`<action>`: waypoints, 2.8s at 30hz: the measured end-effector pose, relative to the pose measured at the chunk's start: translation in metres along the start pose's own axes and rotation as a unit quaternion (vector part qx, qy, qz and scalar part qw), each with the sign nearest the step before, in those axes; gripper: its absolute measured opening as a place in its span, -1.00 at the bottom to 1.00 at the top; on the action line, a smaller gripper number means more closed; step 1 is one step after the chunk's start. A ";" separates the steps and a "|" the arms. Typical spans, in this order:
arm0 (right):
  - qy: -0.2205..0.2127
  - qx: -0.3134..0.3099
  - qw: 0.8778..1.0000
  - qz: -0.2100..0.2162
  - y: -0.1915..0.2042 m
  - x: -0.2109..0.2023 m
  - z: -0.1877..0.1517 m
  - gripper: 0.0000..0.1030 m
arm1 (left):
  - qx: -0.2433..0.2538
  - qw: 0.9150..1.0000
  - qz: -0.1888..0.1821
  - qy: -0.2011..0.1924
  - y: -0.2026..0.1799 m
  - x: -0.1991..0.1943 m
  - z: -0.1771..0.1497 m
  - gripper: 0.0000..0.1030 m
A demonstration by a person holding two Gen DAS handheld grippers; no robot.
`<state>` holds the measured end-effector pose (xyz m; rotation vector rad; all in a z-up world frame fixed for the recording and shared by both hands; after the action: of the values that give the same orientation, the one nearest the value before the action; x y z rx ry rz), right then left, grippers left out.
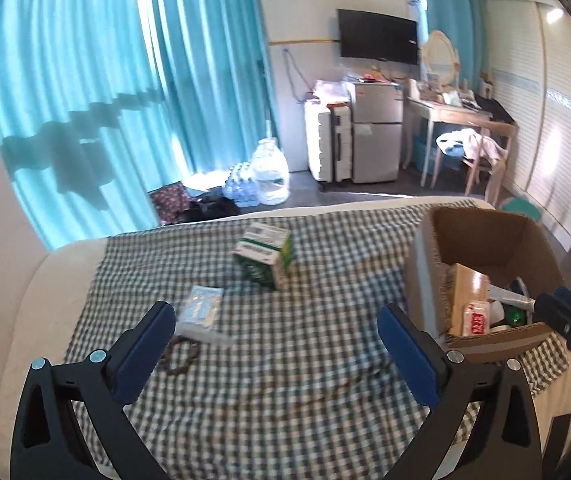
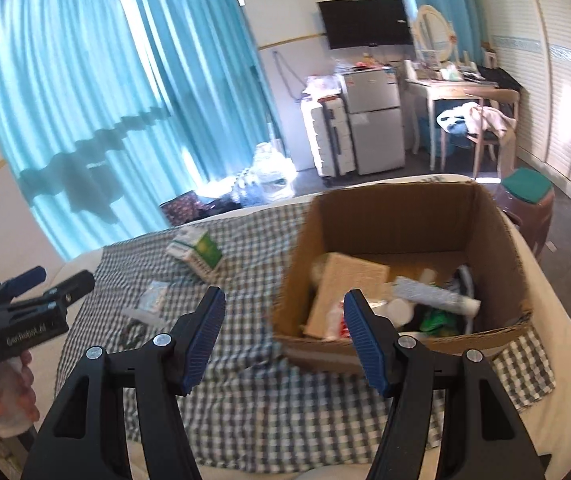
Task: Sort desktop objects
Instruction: 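Move both tools back over the bracelet and green medicine box, then grasp the green medicine box with the right tool while the left tool grasps the bead bracelet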
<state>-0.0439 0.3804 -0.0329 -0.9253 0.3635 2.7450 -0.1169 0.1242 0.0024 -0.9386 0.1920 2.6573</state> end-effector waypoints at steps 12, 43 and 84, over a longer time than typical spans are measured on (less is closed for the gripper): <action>0.020 -0.057 0.997 0.057 0.114 0.010 -0.033 0.46 | -0.079 0.995 0.057 -0.012 0.119 -0.027 -0.042 1.00; 0.082 -0.178 0.979 0.053 0.205 0.218 -0.011 0.59 | -0.127 0.977 0.043 0.169 0.202 0.194 -0.160 1.00; 0.152 -0.022 0.985 -0.072 0.201 0.279 -0.049 0.55 | -0.195 0.974 -0.023 0.113 0.243 0.207 -0.165 -0.79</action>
<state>-0.2908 0.2114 -0.2103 -1.3329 0.2746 2.4921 -0.2544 -0.0910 -0.2512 -1.3473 -0.3102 2.5882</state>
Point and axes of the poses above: each gripper's, at about its wrist camera, not at the fingertips, and x roughly the way its jaws point, y to its left, z to its top, the point moved 5 cm from there along x, roughly the way its jaws point, and after that the axes turned 9 degrees about -z, right-handed, at the moved point
